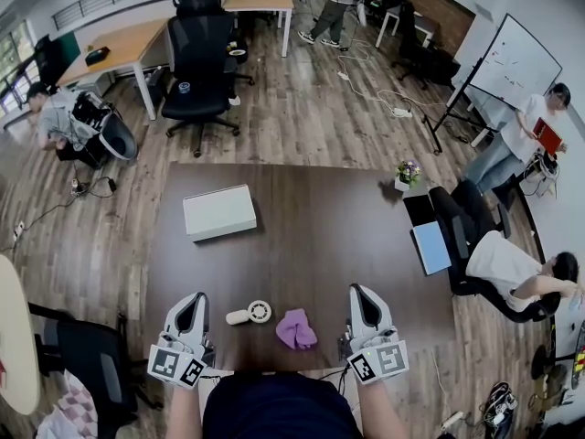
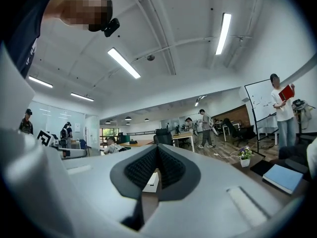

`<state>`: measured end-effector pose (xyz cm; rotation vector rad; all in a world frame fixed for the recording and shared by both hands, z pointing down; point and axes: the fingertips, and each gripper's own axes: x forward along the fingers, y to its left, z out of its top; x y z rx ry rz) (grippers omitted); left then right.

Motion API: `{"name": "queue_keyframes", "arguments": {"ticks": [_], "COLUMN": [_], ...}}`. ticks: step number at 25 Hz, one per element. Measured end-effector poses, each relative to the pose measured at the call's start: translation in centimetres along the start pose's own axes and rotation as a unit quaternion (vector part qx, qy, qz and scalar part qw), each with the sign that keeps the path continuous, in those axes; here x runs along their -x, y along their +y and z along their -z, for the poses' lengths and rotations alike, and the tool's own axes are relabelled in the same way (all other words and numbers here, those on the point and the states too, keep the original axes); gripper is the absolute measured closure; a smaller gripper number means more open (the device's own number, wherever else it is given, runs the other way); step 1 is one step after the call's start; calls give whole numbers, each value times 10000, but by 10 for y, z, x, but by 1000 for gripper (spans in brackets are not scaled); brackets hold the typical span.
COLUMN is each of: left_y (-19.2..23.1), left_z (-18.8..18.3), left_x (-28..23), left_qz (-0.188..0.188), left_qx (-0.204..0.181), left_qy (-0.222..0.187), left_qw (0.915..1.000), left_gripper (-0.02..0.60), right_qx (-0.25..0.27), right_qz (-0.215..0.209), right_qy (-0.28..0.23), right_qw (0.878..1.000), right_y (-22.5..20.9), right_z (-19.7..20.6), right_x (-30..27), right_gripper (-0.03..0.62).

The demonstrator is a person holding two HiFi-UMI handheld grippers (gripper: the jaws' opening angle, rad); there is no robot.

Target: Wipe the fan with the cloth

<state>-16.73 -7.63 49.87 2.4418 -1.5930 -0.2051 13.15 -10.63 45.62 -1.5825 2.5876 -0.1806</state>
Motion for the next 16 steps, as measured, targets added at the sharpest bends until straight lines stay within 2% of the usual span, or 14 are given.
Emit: {"name": "queue_keyframes", "arguments": {"ticks": [16], "left_y": [0], "left_z": [3], "left_x": [-5], "left_qz": [44], "left_qx": [-65], "left_qy": [85], "left_qw": [9999], "left_gripper": [588], "right_qx": [215], "right_qz": [-197], "right_qy": [51], "right_qw": [9996], "right_y": [2], "right_z": [-2], "right_x": [-7], "right_gripper": [585]}}
